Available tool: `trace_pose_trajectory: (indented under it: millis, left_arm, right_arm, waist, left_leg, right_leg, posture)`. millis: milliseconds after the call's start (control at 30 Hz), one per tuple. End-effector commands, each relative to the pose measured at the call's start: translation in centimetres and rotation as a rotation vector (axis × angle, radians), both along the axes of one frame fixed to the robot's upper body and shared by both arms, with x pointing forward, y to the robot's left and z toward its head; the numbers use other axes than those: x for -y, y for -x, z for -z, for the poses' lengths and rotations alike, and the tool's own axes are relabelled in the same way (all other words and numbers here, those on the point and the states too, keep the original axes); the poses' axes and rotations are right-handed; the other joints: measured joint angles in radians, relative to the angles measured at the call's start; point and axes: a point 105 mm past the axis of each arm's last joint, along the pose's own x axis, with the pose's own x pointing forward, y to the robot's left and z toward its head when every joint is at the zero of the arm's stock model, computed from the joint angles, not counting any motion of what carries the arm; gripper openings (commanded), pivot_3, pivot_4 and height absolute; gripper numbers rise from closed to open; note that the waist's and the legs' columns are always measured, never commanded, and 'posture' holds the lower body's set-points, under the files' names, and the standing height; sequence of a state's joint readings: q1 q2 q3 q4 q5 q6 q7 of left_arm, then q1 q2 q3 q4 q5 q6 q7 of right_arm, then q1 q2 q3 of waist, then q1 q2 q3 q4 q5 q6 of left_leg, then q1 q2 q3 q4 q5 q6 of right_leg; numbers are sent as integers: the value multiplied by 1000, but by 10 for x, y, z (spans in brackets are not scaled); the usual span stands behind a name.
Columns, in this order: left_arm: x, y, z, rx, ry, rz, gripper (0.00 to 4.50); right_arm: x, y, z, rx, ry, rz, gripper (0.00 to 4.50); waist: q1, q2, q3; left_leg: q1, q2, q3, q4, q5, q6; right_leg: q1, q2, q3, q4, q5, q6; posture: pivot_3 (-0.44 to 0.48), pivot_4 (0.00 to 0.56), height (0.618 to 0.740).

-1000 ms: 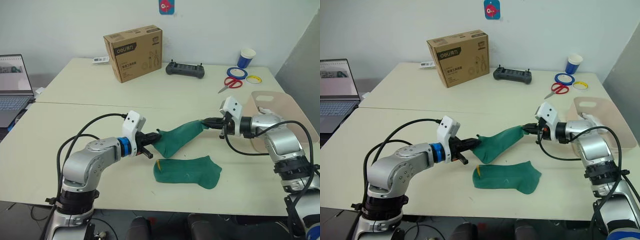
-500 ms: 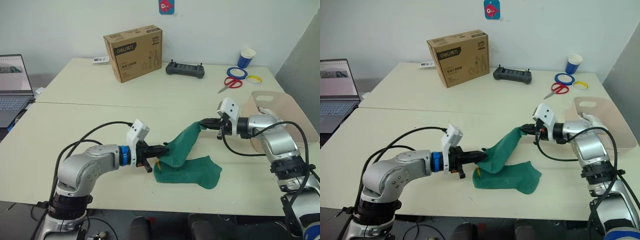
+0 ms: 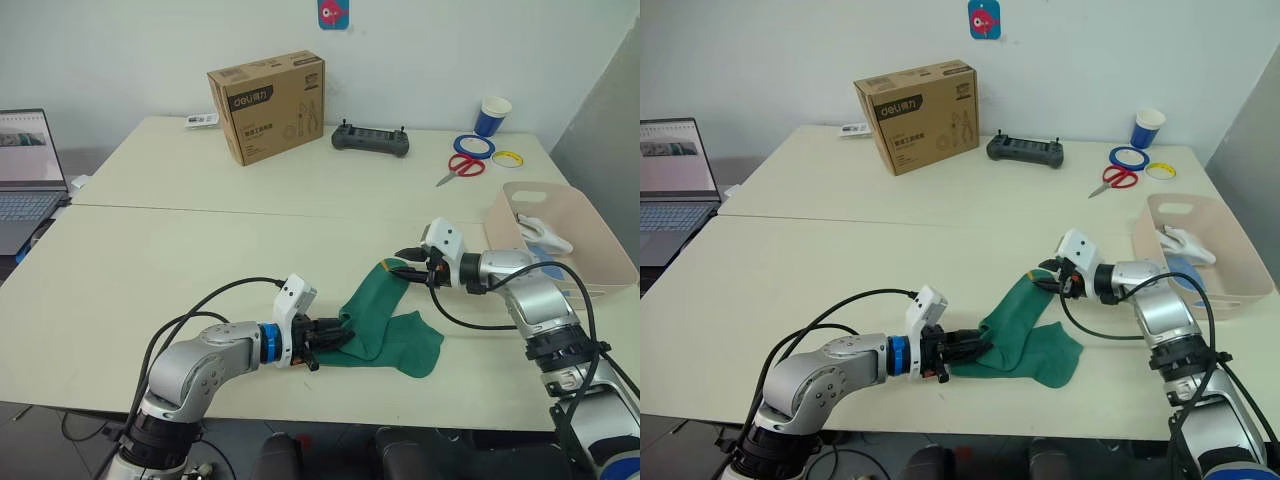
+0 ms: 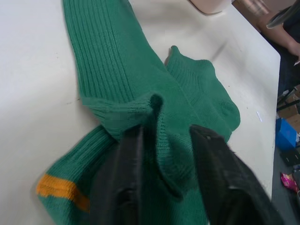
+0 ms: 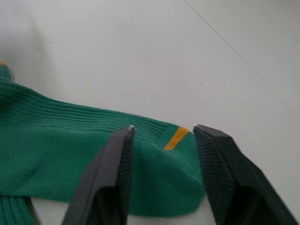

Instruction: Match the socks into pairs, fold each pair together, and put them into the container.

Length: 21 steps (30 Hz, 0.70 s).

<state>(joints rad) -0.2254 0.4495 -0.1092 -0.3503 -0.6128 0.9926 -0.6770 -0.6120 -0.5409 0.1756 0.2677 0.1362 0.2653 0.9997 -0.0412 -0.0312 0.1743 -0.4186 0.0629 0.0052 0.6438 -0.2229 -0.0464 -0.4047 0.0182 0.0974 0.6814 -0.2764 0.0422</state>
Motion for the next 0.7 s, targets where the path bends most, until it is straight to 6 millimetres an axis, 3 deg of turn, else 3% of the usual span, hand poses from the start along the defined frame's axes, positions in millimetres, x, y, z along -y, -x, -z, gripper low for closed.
trace_pose_trajectory:
  millis: [33, 100, 167, 300, 433, 533, 700]
  left_arm:
    - [-8, -2, -18, 73, 18, -4, 2882]
    - [-10, 0, -24, 86, 27, 22, 3513]
    - [-19, 4, -37, 89, 42, 69, 4164]
    - [-44, 0, -56, 123, 0, 154, 4164]
    - [-53, -33, -65, 211, -26, 110, 4164]
    - [-49, -62, -64, 296, -71, 84, 4164]
    - [-20, -114, -54, 429, -175, 43, 4164]
  right_arm:
    - [4, 0, -26, 81, -50, 20, 3578]
    - [5, 2, -30, 99, -57, 25, 4288]
    - [2, 16, -34, 81, -87, -15, 4500]
    - [-7, 52, -29, 77, -38, -154, 4500]
    - [-19, 69, -23, 83, -4, -240, 4500]
    - [-29, 83, -13, 88, 51, -324, 4500]
    - [-42, 98, 11, 105, 143, -447, 4500]
  waist:
    - [0, 0, 0]
    - [0, 0, 0]
    - [0, 0, 0]
    - [2, 1, 1]
    - [7, 1, 1]
    - [9, 1, 1]
    - [14, 1, 1]
  left_leg:
    - [0, 0, 0, 0, 0, 0]
    - [0, 0, 0, 0, 0, 0]
    - [0, 0, 0, 0, 0, 0]
    - [0, 0, -1, -1, 0, 0]
    - [0, 0, 0, 0, 0, 0]
    - [0, 0, 0, 0, 0, 0]
    - [-1, 0, 0, 1, 0, 0]
  right_leg:
    - [0, 0, 0, 0, 0, 0]
    - [0, 0, 0, 0, 0, 0]
    - [0, 0, 0, 0, 0, 0]
    - [0, 0, -1, 0, -2, 1]
    - [0, 0, -1, 0, -3, 1]
    - [0, 0, -1, 0, -3, 1]
    - [0, 0, -2, -1, -3, 1]
  posture:
    - [0, 150, 740]
    - [0, 150, 740]
    - [0, 150, 740]
    - [0, 150, 740]
    - [0, 150, 740]
    - [0, 150, 740]
    - [0, 150, 740]
